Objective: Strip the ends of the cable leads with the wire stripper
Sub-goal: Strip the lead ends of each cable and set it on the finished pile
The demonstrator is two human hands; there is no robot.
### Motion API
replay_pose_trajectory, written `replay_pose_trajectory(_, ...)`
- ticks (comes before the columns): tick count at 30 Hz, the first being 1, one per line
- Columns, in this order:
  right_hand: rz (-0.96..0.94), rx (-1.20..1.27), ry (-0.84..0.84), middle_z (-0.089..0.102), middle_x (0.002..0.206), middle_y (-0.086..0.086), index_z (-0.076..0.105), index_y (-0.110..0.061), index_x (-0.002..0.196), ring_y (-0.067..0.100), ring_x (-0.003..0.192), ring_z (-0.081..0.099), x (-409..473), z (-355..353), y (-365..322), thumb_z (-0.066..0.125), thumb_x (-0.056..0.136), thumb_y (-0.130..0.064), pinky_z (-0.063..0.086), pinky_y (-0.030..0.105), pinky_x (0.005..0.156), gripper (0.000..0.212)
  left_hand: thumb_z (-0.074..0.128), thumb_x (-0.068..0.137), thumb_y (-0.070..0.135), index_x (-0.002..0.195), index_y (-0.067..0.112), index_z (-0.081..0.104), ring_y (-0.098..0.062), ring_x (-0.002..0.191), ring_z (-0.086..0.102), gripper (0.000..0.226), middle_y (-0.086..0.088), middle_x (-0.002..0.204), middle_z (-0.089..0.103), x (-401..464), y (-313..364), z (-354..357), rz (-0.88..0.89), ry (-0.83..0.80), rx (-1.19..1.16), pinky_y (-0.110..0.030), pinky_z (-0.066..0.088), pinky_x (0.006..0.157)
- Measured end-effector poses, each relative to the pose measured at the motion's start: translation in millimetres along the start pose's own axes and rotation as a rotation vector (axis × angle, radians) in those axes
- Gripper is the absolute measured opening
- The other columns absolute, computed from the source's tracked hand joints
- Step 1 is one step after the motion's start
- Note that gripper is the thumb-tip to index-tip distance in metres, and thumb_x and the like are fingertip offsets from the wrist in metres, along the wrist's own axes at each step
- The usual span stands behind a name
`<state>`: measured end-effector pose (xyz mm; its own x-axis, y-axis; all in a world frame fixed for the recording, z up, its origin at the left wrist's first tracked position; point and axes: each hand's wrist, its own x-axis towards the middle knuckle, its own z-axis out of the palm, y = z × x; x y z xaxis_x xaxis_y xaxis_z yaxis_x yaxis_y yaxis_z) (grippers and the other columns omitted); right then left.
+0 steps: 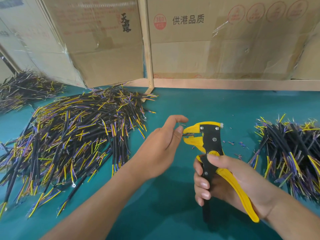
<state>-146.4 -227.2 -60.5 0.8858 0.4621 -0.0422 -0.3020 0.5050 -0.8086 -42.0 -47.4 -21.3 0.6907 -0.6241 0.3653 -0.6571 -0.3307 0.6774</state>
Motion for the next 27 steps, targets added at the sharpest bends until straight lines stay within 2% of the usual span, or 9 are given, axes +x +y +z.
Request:
replay_pose_trajectory(4, 0.011, -0.027, 0.031, 0.049, 0.074, 0.013, 0.060, -0.005, 0.091, 0.029, 0.064, 0.052, -1, 4, -1, 0.066, 0.095, -0.037, 0.049, 0.047, 0.071, 0.033, 0.022, 0.097, 0.054, 0.123, 0.038, 0.041, -0.034, 0.058, 0.042, 0.035, -0.016, 0.063, 0.045, -1, 2, -1, 0.001, -0.006, 0.012, -0.054, 0.041, 0.059)
replay_pose_trajectory(10, 0.027, -0.045, 0.152, 0.039, 0.066, 0.012, 0.061, -0.006, 0.082, 0.026, 0.054, 0.042, -5, 22, -9, 0.080, 0.081, -0.040, 0.047, 0.043, 0.059, 0.040, 0.022, 0.098, 0.055, 0.124, 0.038, 0.040, -0.036, 0.057, 0.041, 0.035, -0.015, 0.062, 0.043, 0, 1, -1, 0.009, -0.014, 0.009, -0.054, 0.041, 0.058)
replay_pose_trajectory(14, 0.046, -0.061, 0.220, 0.037, 0.063, 0.011, 0.060, -0.005, 0.078, 0.024, 0.051, 0.039, -8, 33, -14, 0.078, 0.078, -0.037, 0.045, 0.040, 0.054, 0.036, 0.025, 0.100, 0.055, 0.126, 0.039, 0.040, -0.037, 0.058, 0.037, 0.035, -0.010, 0.061, 0.038, 0, -2, 2, 0.000, 0.000, -0.070, -0.056, 0.038, 0.057)
replay_pose_trajectory(19, 0.049, -0.083, 0.262, 0.034, 0.061, 0.010, 0.057, -0.006, 0.075, 0.023, 0.048, 0.035, -8, 39, -14, 0.077, 0.077, -0.035, 0.041, 0.037, 0.052, 0.035, 0.027, 0.101, 0.055, 0.125, 0.040, 0.042, -0.035, 0.059, 0.036, 0.032, 0.004, 0.060, 0.036, 1, -5, 3, -0.016, 0.020, -0.118, -0.055, 0.039, 0.056)
replay_pose_trajectory(23, 0.030, -0.100, 0.265, 0.034, 0.059, 0.009, 0.055, -0.008, 0.070, 0.022, 0.046, 0.034, -7, 43, -13, 0.077, 0.077, -0.035, 0.040, 0.035, 0.049, 0.036, 0.027, 0.103, 0.050, 0.124, 0.039, 0.044, -0.030, 0.058, 0.037, 0.030, 0.008, 0.058, 0.038, 1, -4, 2, -0.001, 0.042, -0.120, -0.048, 0.038, 0.053)
replay_pose_trajectory(27, 0.018, -0.109, 0.342, 0.030, 0.054, 0.005, 0.049, -0.011, 0.067, 0.017, 0.039, 0.028, -5, 45, -12, 0.078, 0.073, -0.043, 0.034, 0.026, 0.043, 0.043, 0.027, 0.103, 0.043, 0.122, 0.037, 0.045, -0.022, 0.055, 0.038, 0.027, 0.011, 0.056, 0.040, 1, -3, -1, 0.009, 0.052, -0.081, -0.032, 0.035, 0.052)
